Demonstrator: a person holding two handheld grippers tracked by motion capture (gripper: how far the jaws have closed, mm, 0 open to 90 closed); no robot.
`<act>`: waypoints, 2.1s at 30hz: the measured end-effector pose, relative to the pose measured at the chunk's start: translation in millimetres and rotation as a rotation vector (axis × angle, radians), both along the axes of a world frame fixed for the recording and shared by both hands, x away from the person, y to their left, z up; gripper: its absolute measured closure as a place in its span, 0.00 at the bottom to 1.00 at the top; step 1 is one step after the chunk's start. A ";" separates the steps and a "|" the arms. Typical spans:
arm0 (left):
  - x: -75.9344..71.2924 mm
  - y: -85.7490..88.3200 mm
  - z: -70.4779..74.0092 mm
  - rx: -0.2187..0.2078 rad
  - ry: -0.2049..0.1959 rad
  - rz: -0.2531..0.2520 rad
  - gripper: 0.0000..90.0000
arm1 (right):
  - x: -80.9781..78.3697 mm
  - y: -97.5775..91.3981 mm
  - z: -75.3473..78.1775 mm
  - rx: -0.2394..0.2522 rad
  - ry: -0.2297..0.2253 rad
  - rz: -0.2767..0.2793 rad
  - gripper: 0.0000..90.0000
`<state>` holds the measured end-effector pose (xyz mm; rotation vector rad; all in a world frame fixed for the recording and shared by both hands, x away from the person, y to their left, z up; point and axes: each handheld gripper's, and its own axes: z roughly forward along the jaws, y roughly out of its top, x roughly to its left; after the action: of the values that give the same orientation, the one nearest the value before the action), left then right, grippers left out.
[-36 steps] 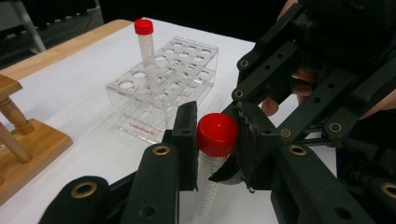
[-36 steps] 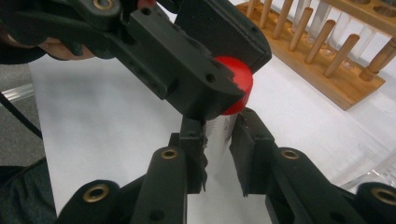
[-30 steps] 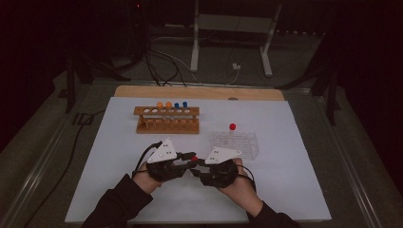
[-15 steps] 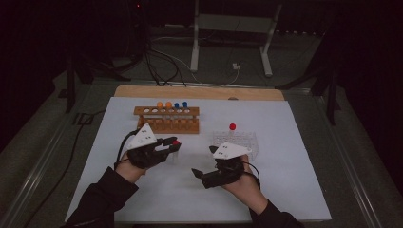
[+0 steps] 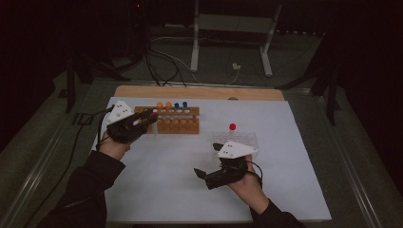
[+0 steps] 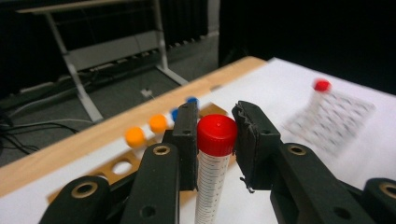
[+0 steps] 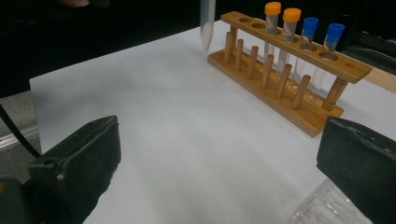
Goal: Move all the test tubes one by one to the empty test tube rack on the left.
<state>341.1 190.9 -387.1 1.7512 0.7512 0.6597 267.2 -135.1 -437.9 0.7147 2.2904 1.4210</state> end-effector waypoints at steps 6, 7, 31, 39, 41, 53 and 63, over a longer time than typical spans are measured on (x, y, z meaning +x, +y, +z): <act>18.5 2.0 5.0 -0.019 -0.024 0.062 0.80 | 0.6 0.0 -1.6 -0.009 0.001 0.006 0.00; 23.2 1.7 6.1 -0.017 -0.027 0.074 0.80 | 0.4 0.1 -1.6 -0.009 0.003 0.007 0.00; 89.1 2.7 -23.2 -0.093 -0.017 0.262 0.80 | 1.3 -5.7 0.3 -0.001 0.000 0.020 0.00; 94.6 -1.2 -40.8 -0.070 0.043 0.274 0.80 | 1.2 -6.0 0.9 -0.004 0.000 0.022 0.00; 95.5 -2.2 -44.7 -0.061 0.054 0.274 0.80 | 1.2 -6.1 0.8 -0.003 0.001 0.023 0.00; 100.5 -5.3 -56.1 -0.032 0.112 0.283 0.80 | 1.8 -6.7 1.0 0.000 0.003 0.022 0.00; 100.9 -4.6 -61.8 -0.029 0.138 0.282 0.80 | 1.3 -7.3 2.2 -0.002 0.001 0.022 0.00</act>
<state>441.9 186.2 -448.9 1.6916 1.1117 0.7165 268.5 -142.3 -435.7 0.6913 2.3072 1.4278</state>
